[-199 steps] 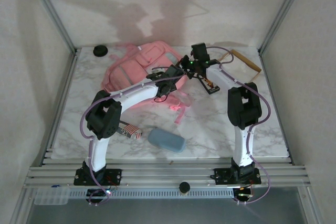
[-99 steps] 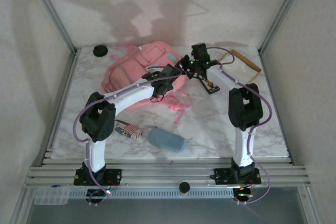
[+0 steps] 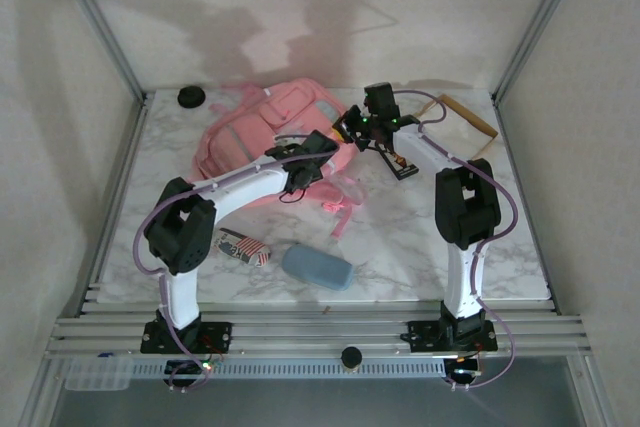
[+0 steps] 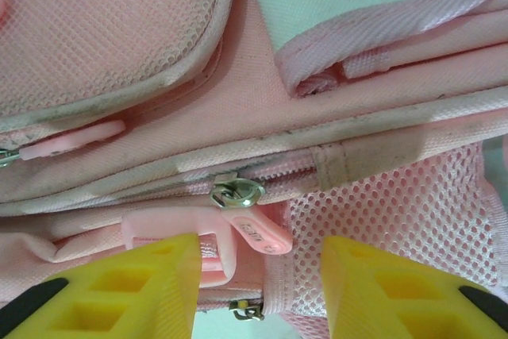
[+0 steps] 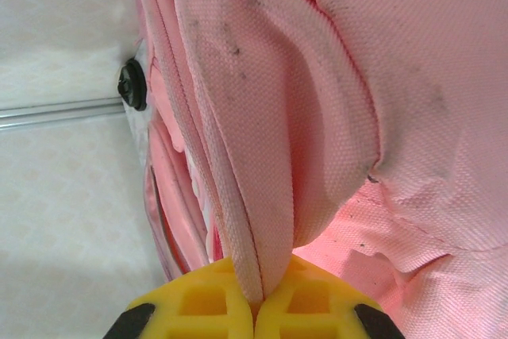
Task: Pack the student bag
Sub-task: Unzip the student bag at the center of the table.
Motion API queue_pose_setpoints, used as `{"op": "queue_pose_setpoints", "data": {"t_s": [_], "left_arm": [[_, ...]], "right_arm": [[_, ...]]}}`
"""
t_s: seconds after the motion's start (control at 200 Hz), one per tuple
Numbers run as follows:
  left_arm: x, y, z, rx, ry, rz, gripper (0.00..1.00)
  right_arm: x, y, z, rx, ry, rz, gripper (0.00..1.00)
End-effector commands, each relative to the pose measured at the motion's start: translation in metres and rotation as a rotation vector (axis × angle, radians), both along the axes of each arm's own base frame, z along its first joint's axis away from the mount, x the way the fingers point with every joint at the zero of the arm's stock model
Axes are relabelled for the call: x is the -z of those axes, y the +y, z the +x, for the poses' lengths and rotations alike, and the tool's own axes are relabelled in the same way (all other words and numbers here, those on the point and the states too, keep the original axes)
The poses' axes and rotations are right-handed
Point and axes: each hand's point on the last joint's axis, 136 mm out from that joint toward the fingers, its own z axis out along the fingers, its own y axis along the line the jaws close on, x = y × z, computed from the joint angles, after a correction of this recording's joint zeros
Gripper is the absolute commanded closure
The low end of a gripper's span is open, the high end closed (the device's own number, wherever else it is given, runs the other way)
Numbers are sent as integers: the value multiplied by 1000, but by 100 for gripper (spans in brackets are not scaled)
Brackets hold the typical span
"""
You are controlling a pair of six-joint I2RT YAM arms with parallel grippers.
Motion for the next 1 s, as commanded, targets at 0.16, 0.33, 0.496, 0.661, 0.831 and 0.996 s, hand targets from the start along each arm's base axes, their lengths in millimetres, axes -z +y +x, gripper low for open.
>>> {"op": "queue_pose_setpoints", "data": {"t_s": [0.16, 0.33, 0.496, 0.661, 0.831, 0.996], "left_arm": [[-3, 24, 7, -215, -16, -25, 63], [-5, 3, 19, -154, -12, -83, 68], [1, 21, 15, -226, 14, -5, 66], [8, 9, 19, -211, 19, -73, 65], [-11, -12, 28, -201, -23, -174, 52], [-5, -2, 28, -309, -28, -191, 53]], "right_arm": [[-76, -2, 12, 26, -198, 93, 100], [-75, -3, 11, 28, -199, 94, 100], [-75, -2, 11, 25, -201, 102, 100], [-76, -3, 11, 31, -208, 103, 100], [-75, -4, 9, 34, -207, 98, 100], [-75, -6, 8, 47, -207, 117, 100]]}}
